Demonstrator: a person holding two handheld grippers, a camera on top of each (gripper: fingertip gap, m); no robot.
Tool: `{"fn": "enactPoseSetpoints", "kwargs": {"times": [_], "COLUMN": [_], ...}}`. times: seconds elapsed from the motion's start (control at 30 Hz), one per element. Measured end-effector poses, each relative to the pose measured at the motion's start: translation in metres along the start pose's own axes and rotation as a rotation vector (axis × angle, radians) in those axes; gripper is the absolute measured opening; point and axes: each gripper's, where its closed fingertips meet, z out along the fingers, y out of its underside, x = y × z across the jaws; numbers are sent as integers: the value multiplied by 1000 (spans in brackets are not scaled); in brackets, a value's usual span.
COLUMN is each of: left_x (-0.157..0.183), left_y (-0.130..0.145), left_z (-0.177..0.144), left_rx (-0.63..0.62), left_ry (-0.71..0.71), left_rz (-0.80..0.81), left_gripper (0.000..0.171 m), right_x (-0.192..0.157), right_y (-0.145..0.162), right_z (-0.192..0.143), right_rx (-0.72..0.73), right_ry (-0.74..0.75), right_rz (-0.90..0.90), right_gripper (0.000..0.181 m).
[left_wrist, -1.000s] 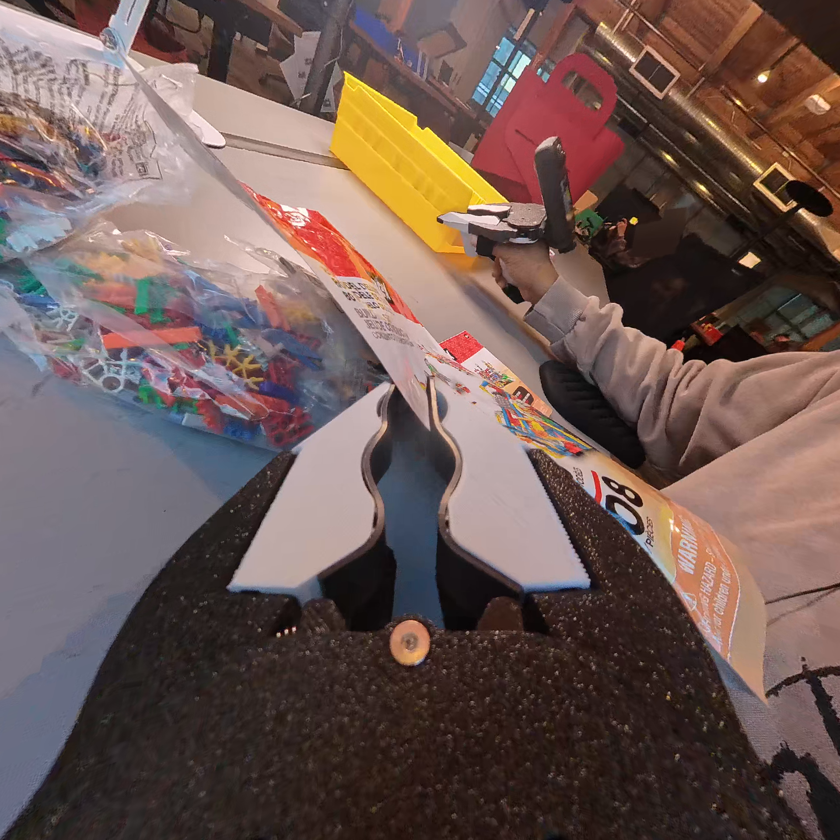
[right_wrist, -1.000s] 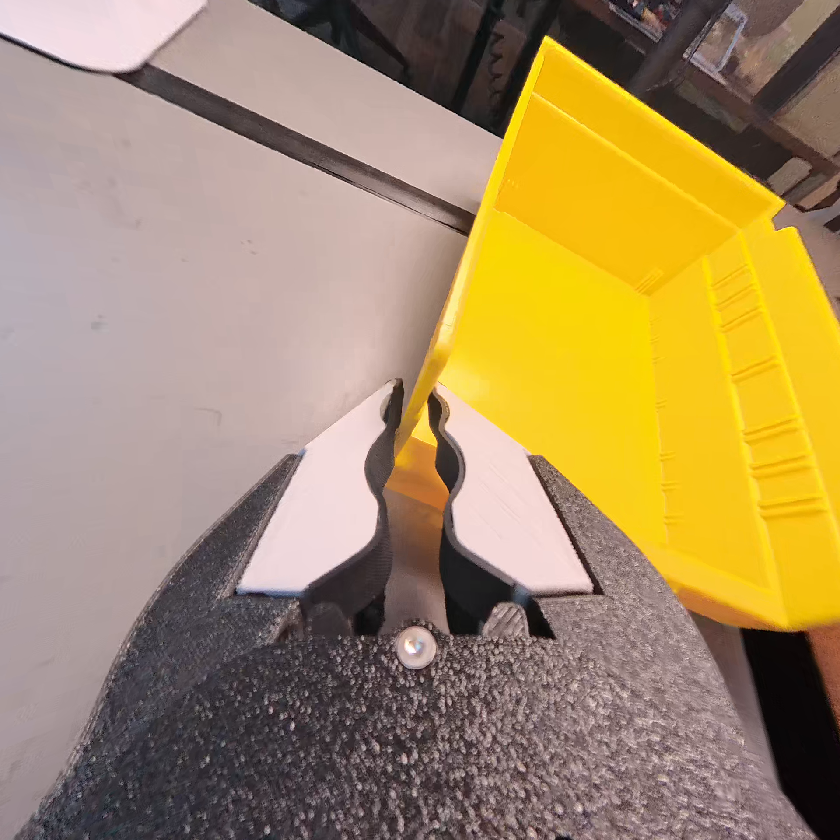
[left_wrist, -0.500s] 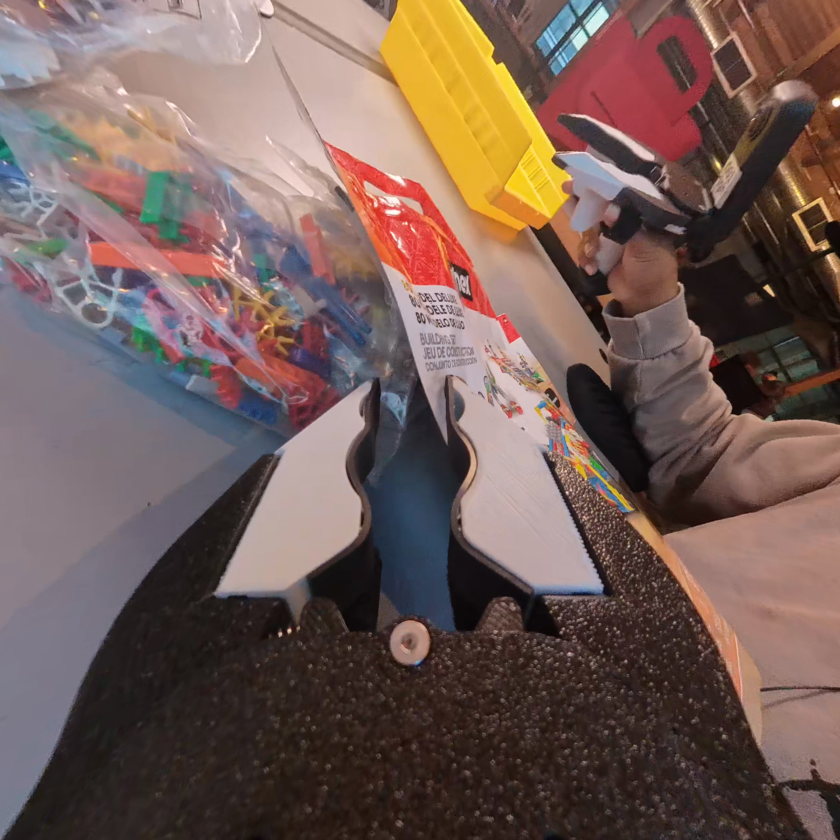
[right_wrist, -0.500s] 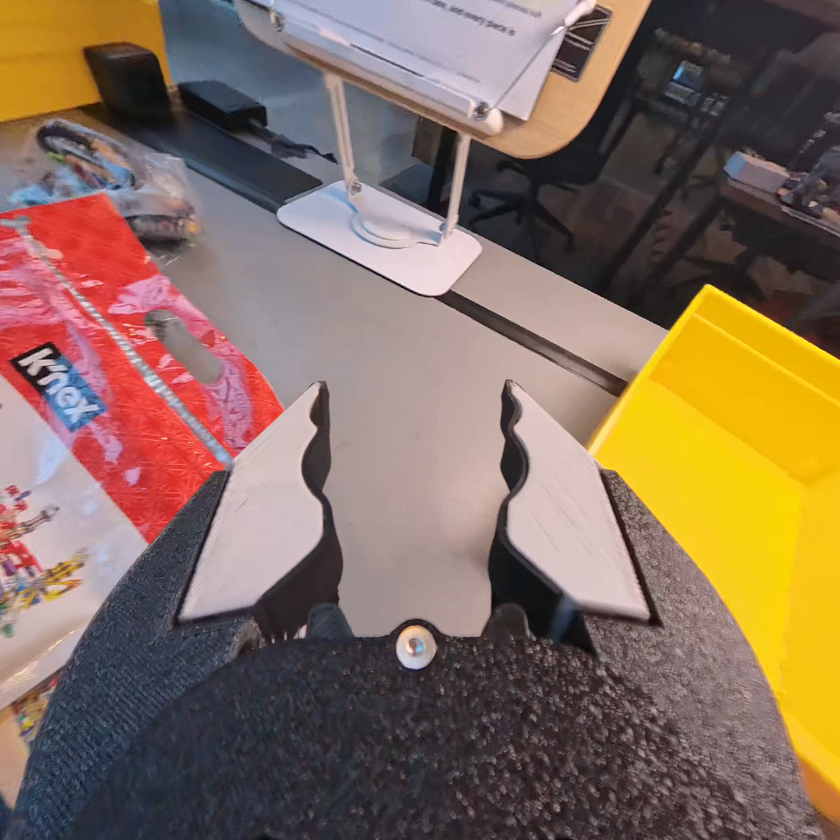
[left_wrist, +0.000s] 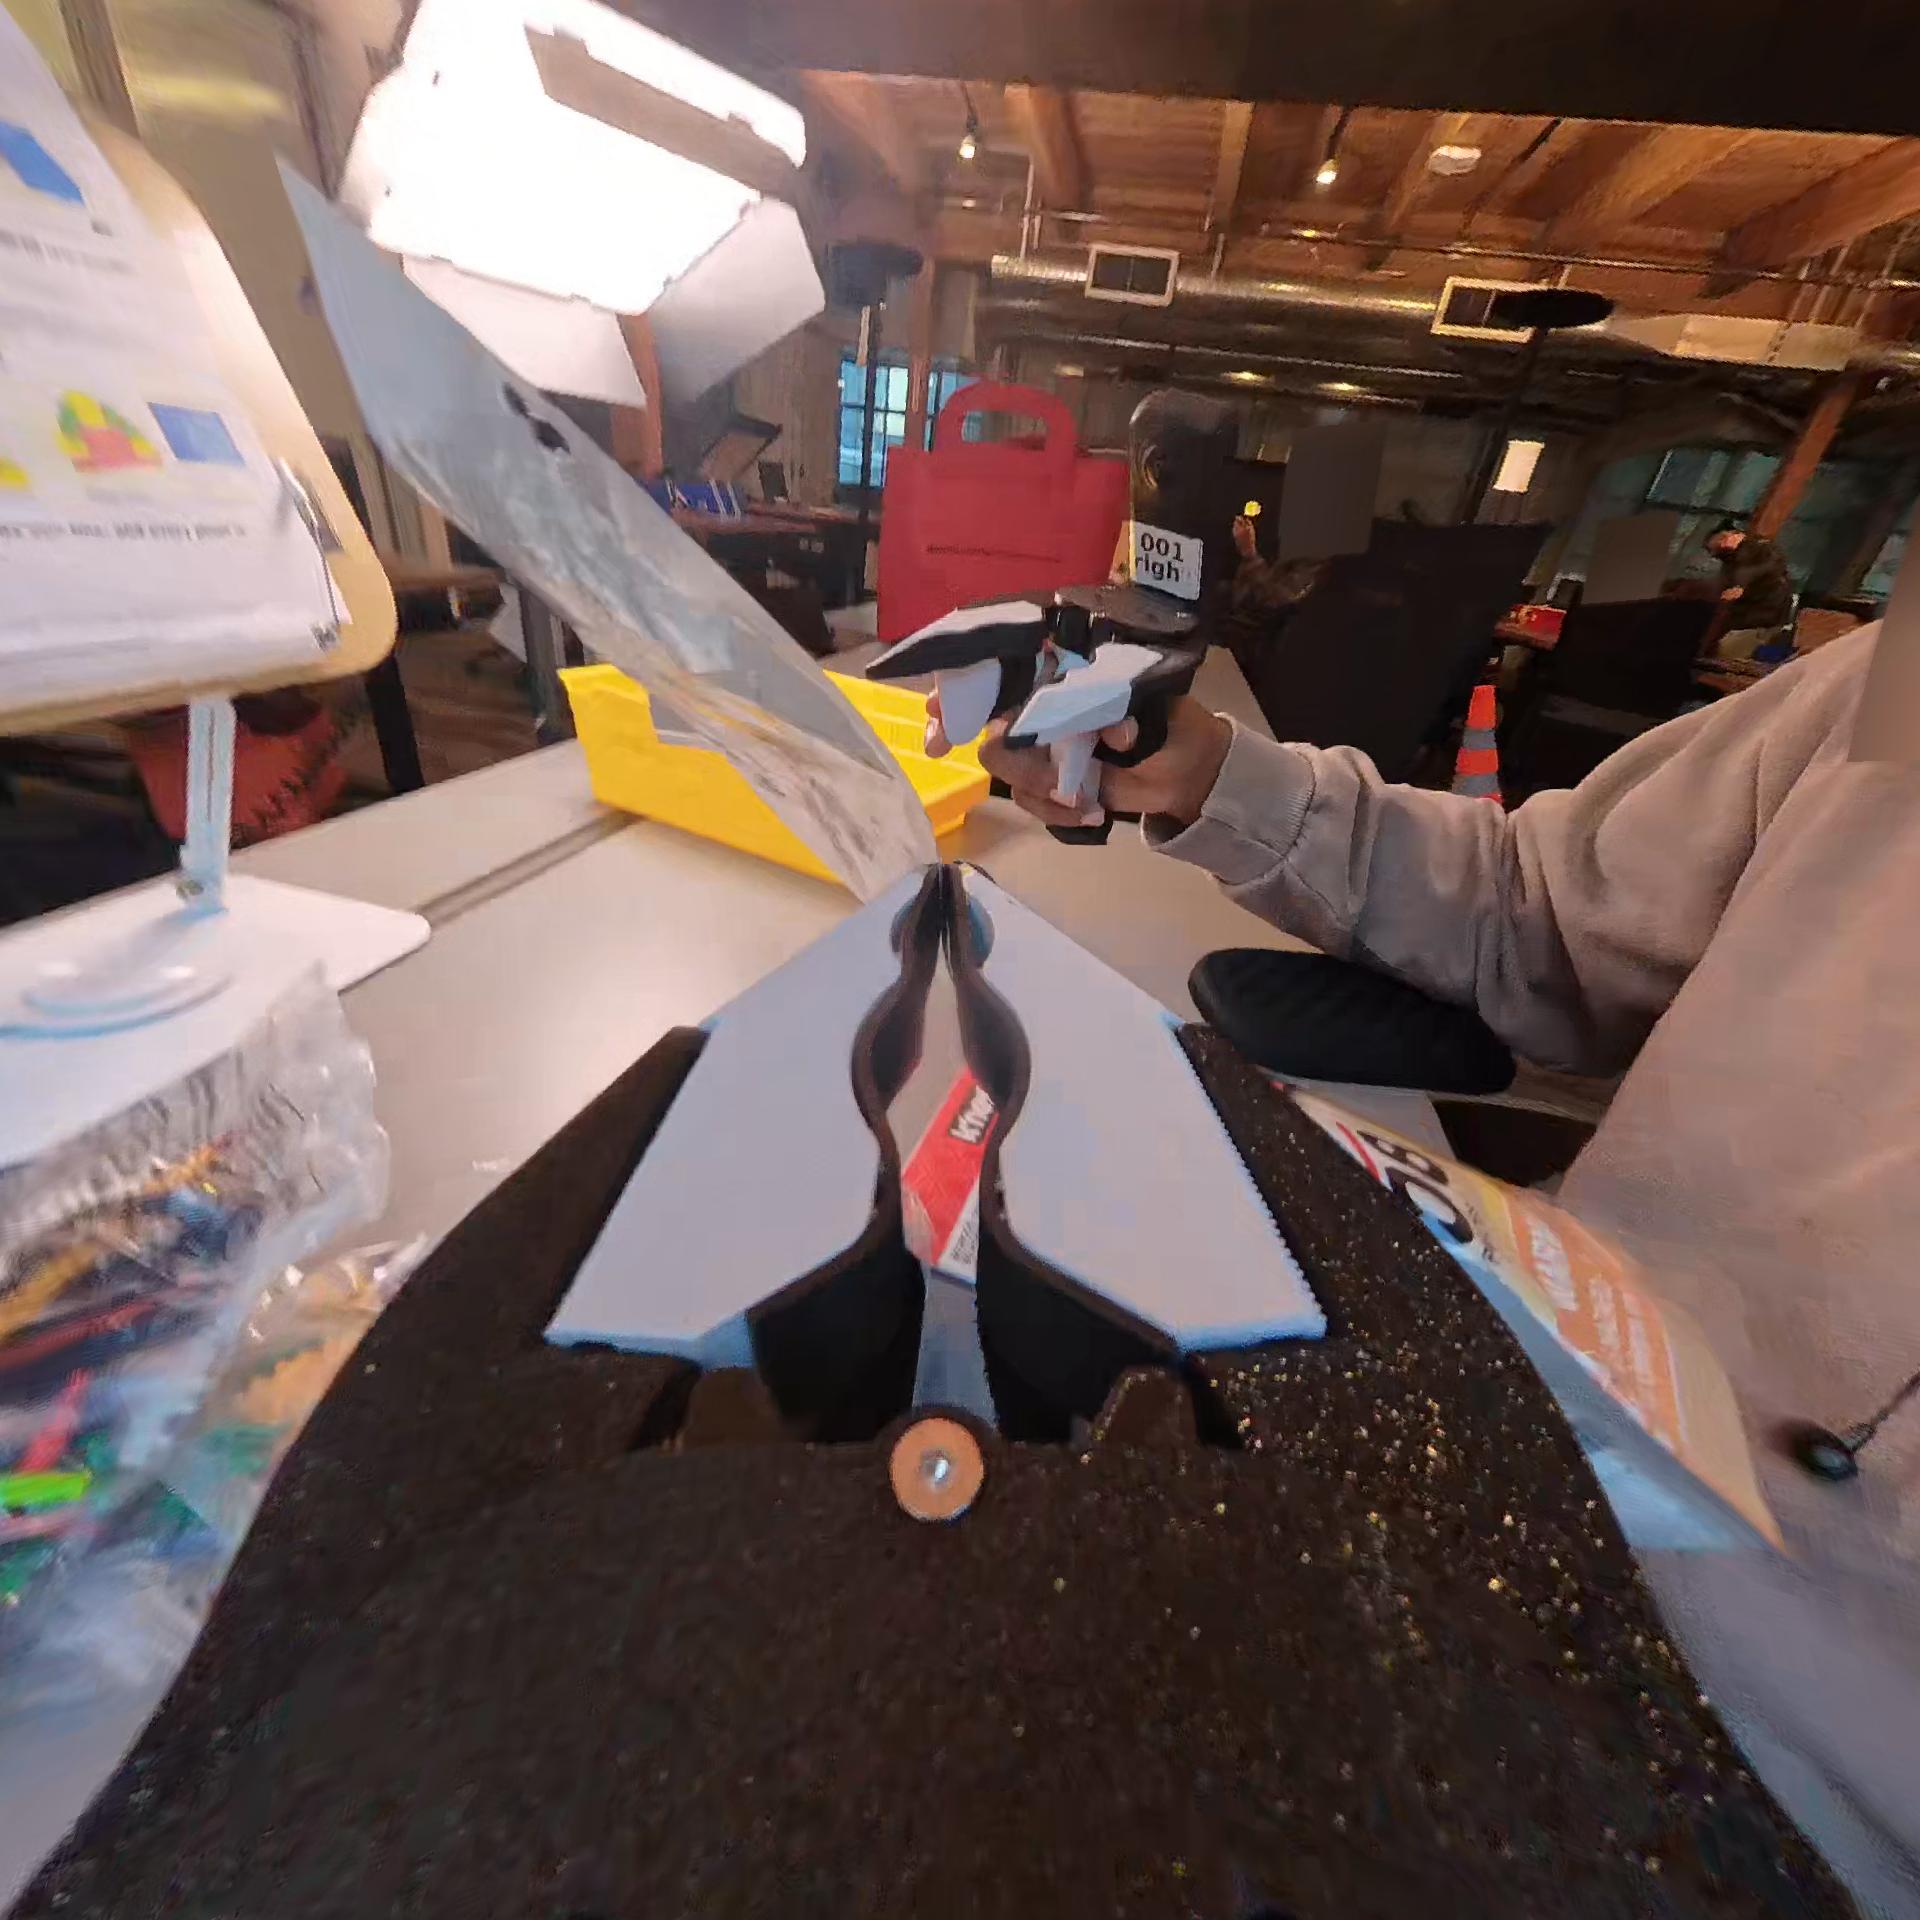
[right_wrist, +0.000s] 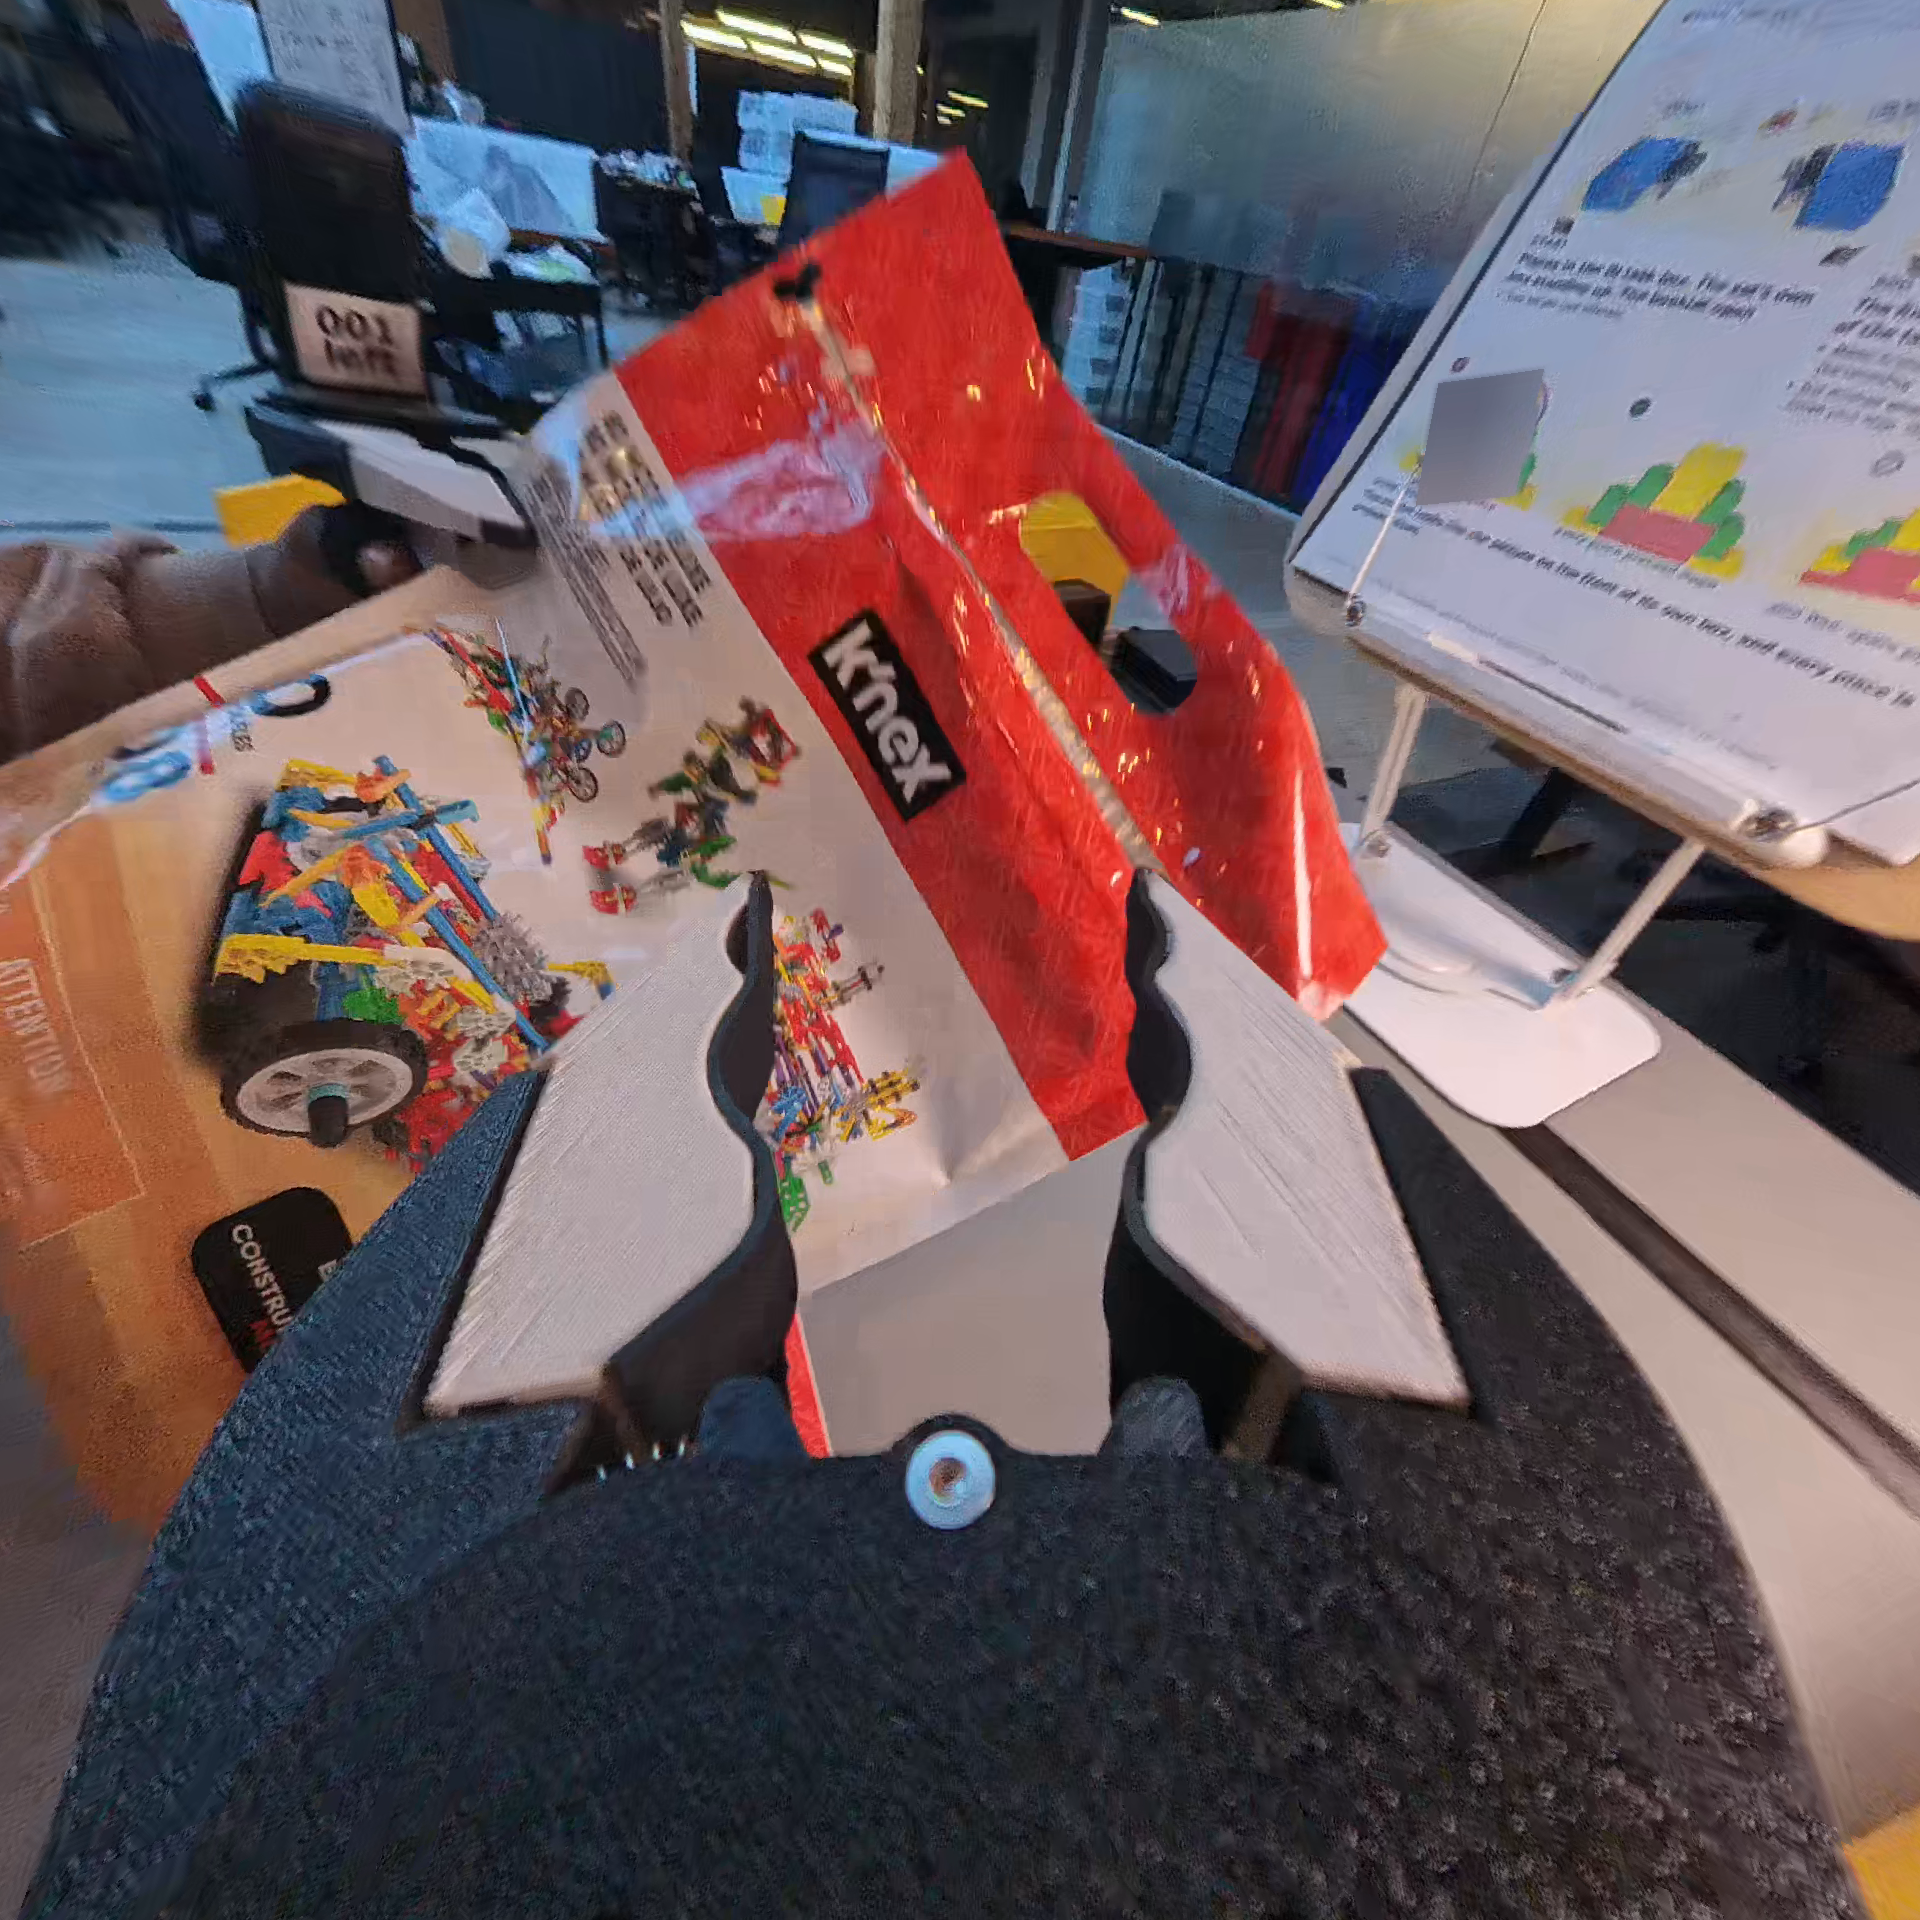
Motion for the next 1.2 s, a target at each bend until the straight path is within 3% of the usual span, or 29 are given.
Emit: {"fn": "enactPoseSetpoints", "kwargs": {"times": [0.07,0.17,0.3,0.33,0.4,0.43,0.47,0.53,0.63,0.77,0.8,0.87,0.93,0.97,1.0,1.03,1.13,1.2], "left_x": [2,7,7,6,5,4,0,-13,-23,-15,-13,-9,0,2,3,5,-3,-12], "left_y": [-28,-60,-69,-68,-62,-59,-57,-47,-16,-6,-1,25,68,92,113,123,109,92], "left_z": [3,1,-8,-10,-13,-15,-18,-27,-26,-21,-22,-17,-3,6,14,19,24,24], "left_rx": [71,173,277,300,313,308,299,214,12,28,32,-53,-225,-325,-414,-458,-416,-346], "left_ry": [22,49,73,74,76,65,44,-15,-63,9,30,84,114,104,88,88,95,75], "left_rz": [79,152,157,147,145,150,151,139,150,66,27,-67,-98,-68,-29,-7,-73,-82], "left_gripper": [0,0,0,0,0,0,0,0,0,0,7,66,79,76,63,27,5,3], "right_x": [12,34,41,36,-10,-28,-38,-52,-54,-37,-37,-36,-32,-29,-27,-26,-12,-3], "right_y": [-12,-26,-14,-4,3,2,0,-12,-19,-10,-7,-10,-14,-14,-13,-12,-9,-9], "right_z": [4,2,5,11,18,19,18,7,-7,-7,-7,-10,-11,-10,-9,-9,-18,-24], "right_rx": [-9,110,220,198,178,177,180,190,143,147,154,194,222,227,233,234,240,234], "right_ry": [77,118,23,-20,-298,-369,-360,-369,-374,-345,-339,-329,-314,-302,-291,-293,-249,-209], "right_rz": [-48,86,294,316,344,307,198,47,-10,92,96,107,123,121,121,124,138,127], "right_gripper": [79,101,112,102,47,14,0,0,0,0,0,0,0,0,0,0,0,3]}}
